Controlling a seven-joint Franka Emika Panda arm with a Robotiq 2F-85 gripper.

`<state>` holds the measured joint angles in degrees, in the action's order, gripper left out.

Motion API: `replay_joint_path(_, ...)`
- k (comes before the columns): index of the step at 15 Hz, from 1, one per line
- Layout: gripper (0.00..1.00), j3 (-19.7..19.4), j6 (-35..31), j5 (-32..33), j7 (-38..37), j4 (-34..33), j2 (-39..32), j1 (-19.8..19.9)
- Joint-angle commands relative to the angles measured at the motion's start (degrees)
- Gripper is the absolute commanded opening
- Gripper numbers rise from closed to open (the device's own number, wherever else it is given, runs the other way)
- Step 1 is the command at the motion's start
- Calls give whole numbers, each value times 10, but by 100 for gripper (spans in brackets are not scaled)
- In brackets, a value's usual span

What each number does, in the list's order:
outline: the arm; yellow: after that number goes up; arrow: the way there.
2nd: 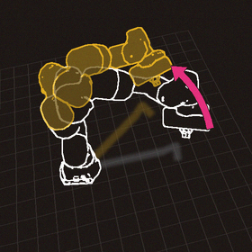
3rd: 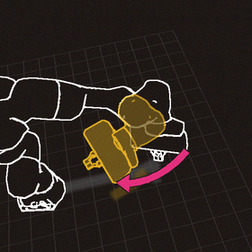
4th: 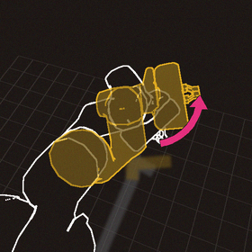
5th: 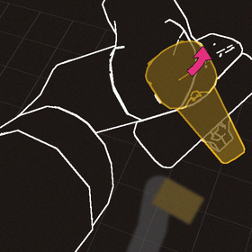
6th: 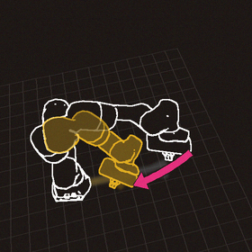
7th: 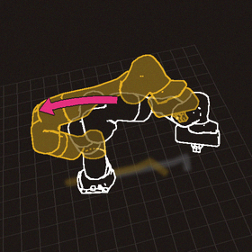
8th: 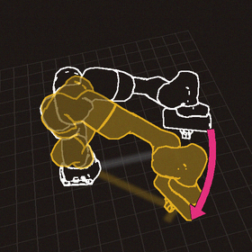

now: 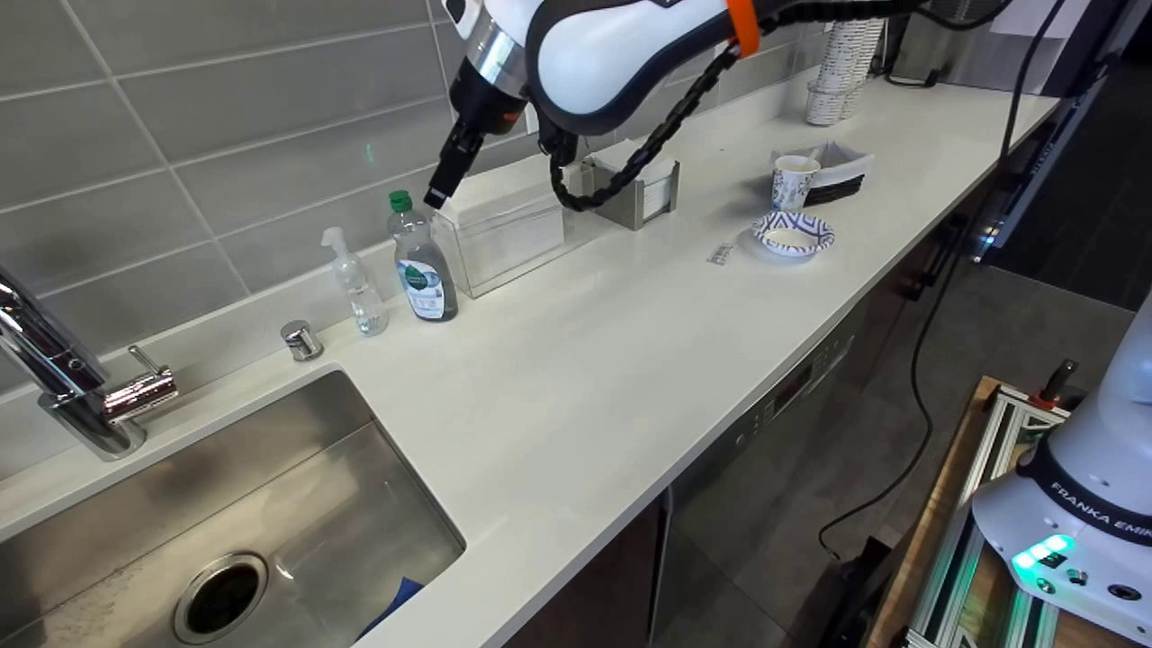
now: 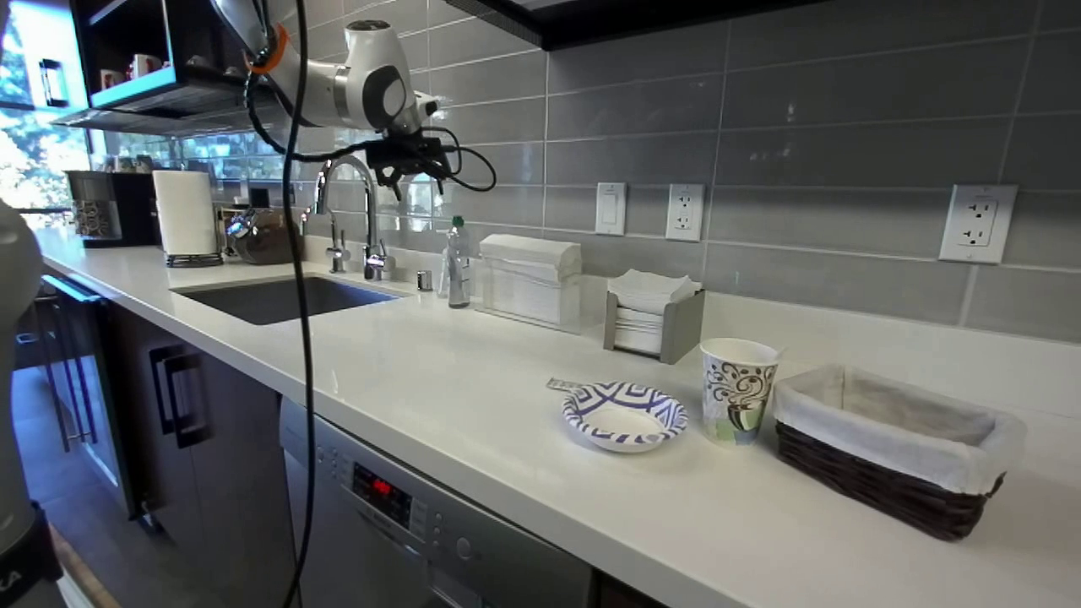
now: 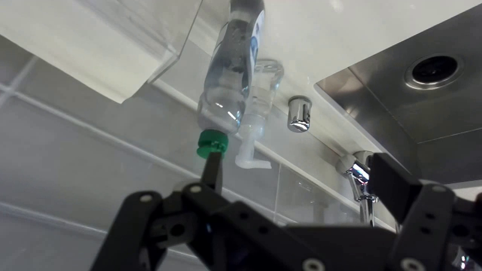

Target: Move the green bottle forward

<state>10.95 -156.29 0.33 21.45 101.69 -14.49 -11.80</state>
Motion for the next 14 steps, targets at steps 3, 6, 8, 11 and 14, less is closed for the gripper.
replay_joint_path(3, 100, -28, 4, 85, -94, -133, -114, -22)
replay_joint_path(6, 100, -40, 7, 97, -135, -168, -147, -35)
replay_joint_path(8, 100, -56, 5, 106, -172, -190, -167, -49)
replay_joint_path(11, 100, -91, 5, 126, -236, -217, -188, -75)
replay_joint_path(14, 70, -120, 7, 139, -290, -238, -204, -95)
